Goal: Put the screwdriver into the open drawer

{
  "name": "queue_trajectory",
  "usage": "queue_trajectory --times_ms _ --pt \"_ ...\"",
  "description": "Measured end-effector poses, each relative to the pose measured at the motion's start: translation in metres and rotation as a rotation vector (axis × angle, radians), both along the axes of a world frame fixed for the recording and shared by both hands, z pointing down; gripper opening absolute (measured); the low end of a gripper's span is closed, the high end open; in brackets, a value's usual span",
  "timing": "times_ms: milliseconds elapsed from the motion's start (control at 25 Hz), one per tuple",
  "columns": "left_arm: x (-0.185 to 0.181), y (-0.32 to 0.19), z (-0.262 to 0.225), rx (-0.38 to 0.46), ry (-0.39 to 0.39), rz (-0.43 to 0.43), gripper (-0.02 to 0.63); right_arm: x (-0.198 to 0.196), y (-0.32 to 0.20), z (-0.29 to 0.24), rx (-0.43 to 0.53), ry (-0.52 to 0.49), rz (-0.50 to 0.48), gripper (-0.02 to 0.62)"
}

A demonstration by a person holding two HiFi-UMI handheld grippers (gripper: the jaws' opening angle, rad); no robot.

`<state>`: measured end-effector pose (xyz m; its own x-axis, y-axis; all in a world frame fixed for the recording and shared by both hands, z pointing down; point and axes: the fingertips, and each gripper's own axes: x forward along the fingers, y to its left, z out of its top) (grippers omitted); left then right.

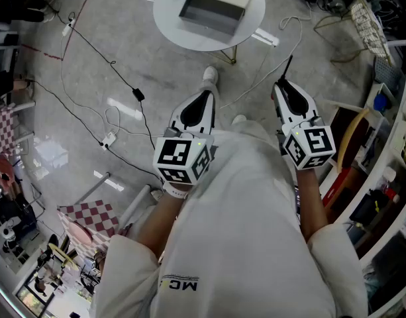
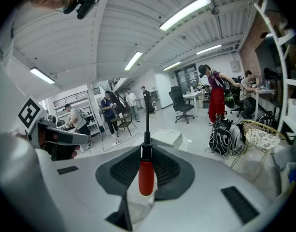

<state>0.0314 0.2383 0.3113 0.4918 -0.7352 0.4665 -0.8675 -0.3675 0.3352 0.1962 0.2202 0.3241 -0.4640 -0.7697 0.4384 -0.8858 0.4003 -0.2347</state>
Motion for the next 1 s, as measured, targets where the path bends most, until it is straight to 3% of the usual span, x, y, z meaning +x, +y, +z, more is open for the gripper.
queue_trajectory --times_ms 200,440,720,1000 --pt "0.019 0.032 -0.009 0.012 -0.015 0.027 0.018 0.016 0.052 -0.014 0.010 0.003 0.000 0.129" --pt "0.018 0.036 -0.012 -0.005 -0.032 0.076 0.017 0.015 0.068 -0.022 0.012 0.001 0.021 0.129" --pt "0.002 0.027 -0.007 -0.024 -0.021 0.101 0.017 -0.003 0.054 -0.033 0.018 0.008 0.041 0.129" --pt "-0.037 -0.018 -0.013 0.001 0.006 0.095 0.017 -0.039 0.017 -0.041 0.035 0.006 0.046 0.129"
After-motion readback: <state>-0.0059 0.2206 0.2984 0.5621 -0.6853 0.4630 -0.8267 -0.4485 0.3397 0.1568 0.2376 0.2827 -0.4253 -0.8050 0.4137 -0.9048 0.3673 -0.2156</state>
